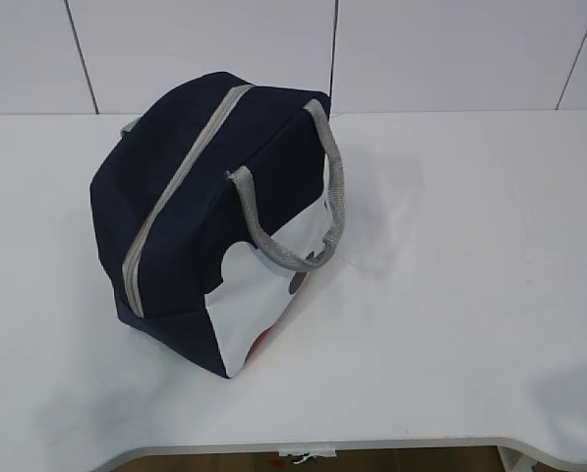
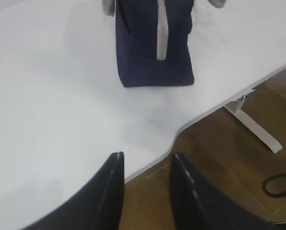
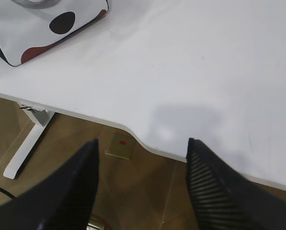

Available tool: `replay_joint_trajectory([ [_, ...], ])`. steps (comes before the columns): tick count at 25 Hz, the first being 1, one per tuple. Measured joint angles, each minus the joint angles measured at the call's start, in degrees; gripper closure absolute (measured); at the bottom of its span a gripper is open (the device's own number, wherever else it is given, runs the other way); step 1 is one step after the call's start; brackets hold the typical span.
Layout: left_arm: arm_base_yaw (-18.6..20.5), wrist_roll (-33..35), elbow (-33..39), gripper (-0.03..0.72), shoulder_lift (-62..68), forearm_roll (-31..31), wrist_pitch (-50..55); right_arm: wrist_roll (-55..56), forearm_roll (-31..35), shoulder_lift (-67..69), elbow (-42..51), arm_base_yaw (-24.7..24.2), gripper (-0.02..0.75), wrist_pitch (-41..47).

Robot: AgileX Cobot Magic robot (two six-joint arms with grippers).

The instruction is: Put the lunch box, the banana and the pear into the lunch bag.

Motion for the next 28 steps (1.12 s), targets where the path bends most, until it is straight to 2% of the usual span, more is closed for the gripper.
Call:
replay_joint_trajectory([
  [12, 0.0, -0.8, 0.0, 0.444, 0.0, 0.4, -0.3, 0.0, 0.1, 0.0, 0.8, -0.5, 0.270, -1.0],
  [16, 1.0, -0.8, 0.0, 0.444, 0.0, 0.4, -0.4, 0.0, 0.1, 0.0, 0.8, -6.6, 0.270, -1.1],
  [20, 6.3, -0.8, 0.0, 0.444, 0.0, 0.4, -0.4, 0.0, 0.1, 0.0, 0.8, -13.5, 0.269, -1.1],
  [26, 20.1, -0.9, 0.0, 0.444, 0.0, 0.4, -0.4, 0.0, 0.2, 0.0, 0.8, -14.4, 0.269, -1.2],
  [28, 22.1, -0.9, 0.0, 0.444, 0.0, 0.4, -0.4, 0.0, 0.2, 0.0, 0.8, -14.4, 0.269, -1.2],
])
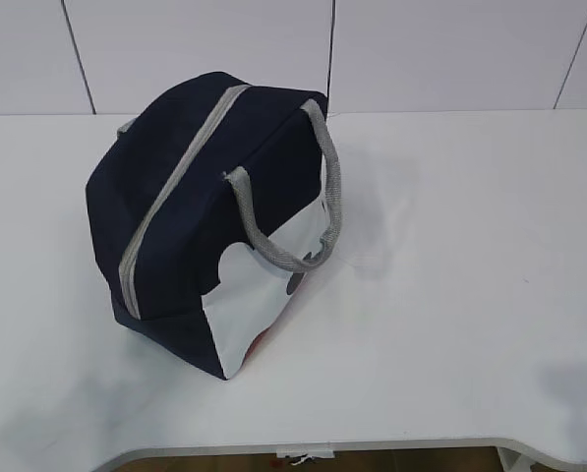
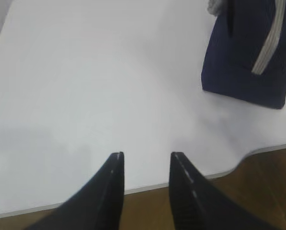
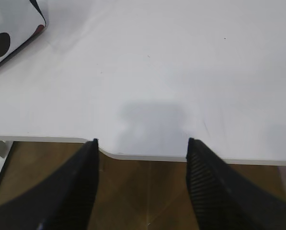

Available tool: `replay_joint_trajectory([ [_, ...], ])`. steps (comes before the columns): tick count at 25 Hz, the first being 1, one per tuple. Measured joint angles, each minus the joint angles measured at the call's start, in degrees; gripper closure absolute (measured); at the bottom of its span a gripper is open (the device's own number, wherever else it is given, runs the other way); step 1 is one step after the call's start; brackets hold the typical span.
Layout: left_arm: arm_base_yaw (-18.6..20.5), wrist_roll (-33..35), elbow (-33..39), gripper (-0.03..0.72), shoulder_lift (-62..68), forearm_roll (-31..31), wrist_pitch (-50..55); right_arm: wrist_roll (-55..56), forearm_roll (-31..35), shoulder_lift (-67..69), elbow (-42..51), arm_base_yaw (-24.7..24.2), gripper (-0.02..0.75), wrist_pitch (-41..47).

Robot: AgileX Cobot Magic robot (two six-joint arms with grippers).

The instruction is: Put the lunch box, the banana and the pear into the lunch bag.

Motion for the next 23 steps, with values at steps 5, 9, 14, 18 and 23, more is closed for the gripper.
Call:
replay_joint_trajectory([
  [5, -0.1, 0.0, 0.0, 0.444, 0.0, 0.0, 0.0, 0.0, 0.0, 0.0, 0.0, 0.0, 0.268, -0.1],
  [9, -0.3, 0.0, 0.0, 0.444, 0.0, 0.0, 0.0, 0.0, 0.0, 0.0, 0.0, 0.0, 0.269, -0.1],
  [14, -0.3, 0.0, 0.0, 0.444, 0.0, 0.0, 0.0, 0.0, 0.0, 0.0, 0.0, 0.0, 0.269, -0.3],
  [18, -0.3, 0.0, 0.0, 0.444, 0.0, 0.0, 0.0, 0.0, 0.0, 0.0, 0.0, 0.0, 0.268, -0.3],
  [23, -0.3, 0.0, 0.0, 0.444, 0.0, 0.0, 0.0, 0.0, 0.0, 0.0, 0.0, 0.0, 0.269, -0.3],
])
